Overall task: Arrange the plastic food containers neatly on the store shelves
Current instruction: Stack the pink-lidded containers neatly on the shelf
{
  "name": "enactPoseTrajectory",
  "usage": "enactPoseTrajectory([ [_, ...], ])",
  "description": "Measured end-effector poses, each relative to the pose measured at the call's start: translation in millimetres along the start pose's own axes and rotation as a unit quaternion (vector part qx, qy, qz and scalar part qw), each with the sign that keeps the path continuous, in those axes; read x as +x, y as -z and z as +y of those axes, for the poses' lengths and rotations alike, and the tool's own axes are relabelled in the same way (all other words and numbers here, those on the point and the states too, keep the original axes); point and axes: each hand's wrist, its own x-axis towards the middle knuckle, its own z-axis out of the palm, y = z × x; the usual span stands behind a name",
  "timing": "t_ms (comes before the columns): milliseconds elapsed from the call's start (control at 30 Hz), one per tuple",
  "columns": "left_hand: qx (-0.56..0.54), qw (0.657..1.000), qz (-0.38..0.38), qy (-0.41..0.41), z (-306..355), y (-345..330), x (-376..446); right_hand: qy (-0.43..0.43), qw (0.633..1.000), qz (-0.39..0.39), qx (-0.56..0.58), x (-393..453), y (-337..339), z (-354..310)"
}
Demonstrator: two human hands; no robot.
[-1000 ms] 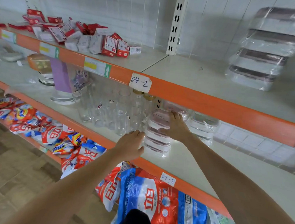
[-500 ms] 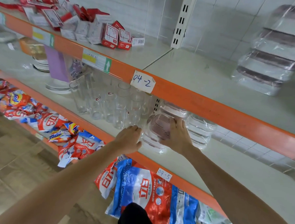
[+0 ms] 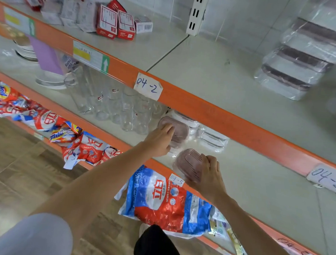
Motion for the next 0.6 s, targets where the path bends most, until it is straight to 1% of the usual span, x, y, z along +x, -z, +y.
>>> enactPoseTrajectory([
  [133, 0.046, 0.998, -0.045, 0.001, 2.4, -0.6, 22.4, -0.002, 1.000, 0.000, -0.012, -6.2, 1.7, 12.3],
  [267, 0.064, 0.996, -0.062, 0.019, 2.1, -12.4, 38.4, -0.005, 1.000, 0.013, -0.017, -3.5, -2.8, 28.3],
  [400, 0.088, 0.996, -0.026, 0.022, 3.2, -27.0, 39.8, -0.018, 0.999, 0.023, -0.012, -0.6, -10.6, 41.2],
  [500, 0.090, 0.996, 0.007, 0.016, 1.2, -31.4, 42.0, -0.031, 0.999, 0.017, -0.010, -0.5, -13.7, 41.3],
  [600, 0.104, 0.993, 0.051, 0.010, 2.0, -27.3, 39.2, -0.023, 0.999, 0.007, -0.021, -2.2, -12.4, 38.2],
])
